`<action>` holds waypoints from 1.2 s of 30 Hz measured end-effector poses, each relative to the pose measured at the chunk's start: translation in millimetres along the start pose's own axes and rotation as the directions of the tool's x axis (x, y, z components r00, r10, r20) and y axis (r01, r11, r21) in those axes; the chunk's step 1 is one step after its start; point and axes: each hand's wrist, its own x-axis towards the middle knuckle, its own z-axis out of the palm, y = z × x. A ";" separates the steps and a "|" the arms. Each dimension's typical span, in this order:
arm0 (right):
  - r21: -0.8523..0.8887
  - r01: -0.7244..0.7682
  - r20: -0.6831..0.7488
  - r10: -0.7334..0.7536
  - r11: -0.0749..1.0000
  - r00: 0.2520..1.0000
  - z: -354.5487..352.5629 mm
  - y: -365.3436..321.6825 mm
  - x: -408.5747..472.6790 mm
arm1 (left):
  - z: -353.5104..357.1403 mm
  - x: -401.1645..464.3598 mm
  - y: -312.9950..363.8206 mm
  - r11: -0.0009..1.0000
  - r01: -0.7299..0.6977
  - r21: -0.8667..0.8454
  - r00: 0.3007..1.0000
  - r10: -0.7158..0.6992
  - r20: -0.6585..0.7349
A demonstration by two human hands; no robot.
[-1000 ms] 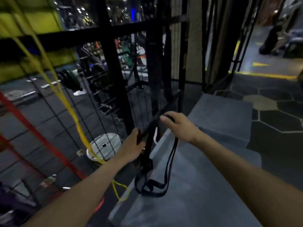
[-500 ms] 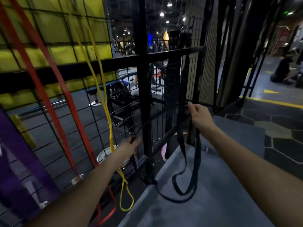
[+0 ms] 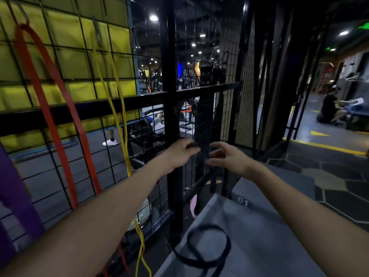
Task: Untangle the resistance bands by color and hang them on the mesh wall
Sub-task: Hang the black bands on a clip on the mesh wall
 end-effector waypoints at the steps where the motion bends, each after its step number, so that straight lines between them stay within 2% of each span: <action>1: 0.039 0.038 0.039 -0.040 0.999 0.998 -2.1 -6.8 0.9 | 4.6 3.5 6.1 0.996 -0.028 0.084 0.999 0.025 0.033; 4: -0.016 0.099 0.080 -0.097 0.995 0.992 -6.4 -18.4 1.4 | 9.5 12.6 16.4 0.990 -0.041 0.132 0.999 0.039 0.022; 7: 0.132 0.120 0.033 -0.126 0.984 0.992 -18.1 -22.8 1.9 | 6.5 15.3 22.8 0.991 -0.064 0.118 0.997 0.060 0.038; 9: 0.268 0.122 -0.061 -0.109 0.956 0.992 -31.6 -30.5 4.5 | 6.1 11.1 20.2 0.995 -0.062 0.078 0.997 0.058 0.044; 11: 0.482 0.116 -0.210 -0.014 0.868 0.978 -48.2 -38.0 10.1 | 8.1 4.0 7.2 0.998 -0.006 0.067 0.999 0.003 0.052; 13: 0.575 0.156 -0.309 0.037 0.803 0.950 -67.7 -41.5 15.0 | 9.5 -0.5 -11.6 0.992 0.049 0.115 0.997 -0.055 0.049; 15: 0.549 0.148 -0.323 0.046 0.823 0.945 -78.8 -38.0 17.9 | 6.6 -1.2 -19.4 0.991 0.085 0.104 0.996 -0.086 0.002; 17: 0.474 0.079 -0.283 0.067 0.877 0.957 -79.5 -28.4 21.8 | 0.2 3.9 -8.5 0.994 0.104 0.027 0.992 -0.101 -0.080; 21: 0.136 0.010 -0.205 0.019 0.991 0.979 -67.4 -13.7 31.5 | -16.7 21.5 34.5 0.992 0.028 -0.121 0.968 -0.058 -0.245; 24: -0.051 0.076 -0.122 -0.082 0.996 0.989 -57.0 -30.1 35.7 | -25.9 37.2 61.5 0.997 -0.019 -0.075 0.958 -0.003 -0.287; 28: 0.071 0.267 -0.044 -0.264 0.961 0.963 -50.9 -66.1 46.5 | -24.0 51.3 91.7 0.991 -0.009 0.136 0.972 0.041 -0.232; 36: 0.202 0.430 -0.050 -0.429 0.880 0.902 -77.4 -96.2 82.3 | -40.2 46.7 120.4 0.998 -0.054 0.041 0.953 0.063 -0.296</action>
